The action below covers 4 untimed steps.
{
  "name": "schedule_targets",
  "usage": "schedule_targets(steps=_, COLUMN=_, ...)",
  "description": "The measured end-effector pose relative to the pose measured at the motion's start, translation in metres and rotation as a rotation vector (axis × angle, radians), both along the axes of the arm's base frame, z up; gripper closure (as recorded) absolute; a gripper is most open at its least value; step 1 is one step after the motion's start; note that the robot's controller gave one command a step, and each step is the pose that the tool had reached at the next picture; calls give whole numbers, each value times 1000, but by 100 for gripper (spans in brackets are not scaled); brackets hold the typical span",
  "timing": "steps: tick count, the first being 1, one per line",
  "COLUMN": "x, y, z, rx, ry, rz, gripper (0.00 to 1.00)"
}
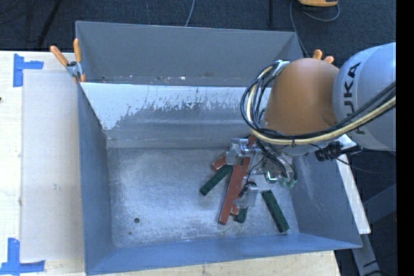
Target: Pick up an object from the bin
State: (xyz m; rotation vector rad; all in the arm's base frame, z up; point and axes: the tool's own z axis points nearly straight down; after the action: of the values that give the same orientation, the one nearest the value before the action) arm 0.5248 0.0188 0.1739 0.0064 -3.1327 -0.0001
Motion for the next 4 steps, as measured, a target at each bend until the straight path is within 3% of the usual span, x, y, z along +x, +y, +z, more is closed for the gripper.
schedule_targets(steps=1, x=13, y=10, z=-92, rx=1, ry=-2, rz=117, gripper=0)
schedule_targets(steps=2, x=14, y=10, z=-88, rx=1, ry=-8, rz=114, gripper=100)
schedule_targets(steps=4, x=14, y=10, z=-88, rx=1, ry=-8, rz=112, gripper=100)
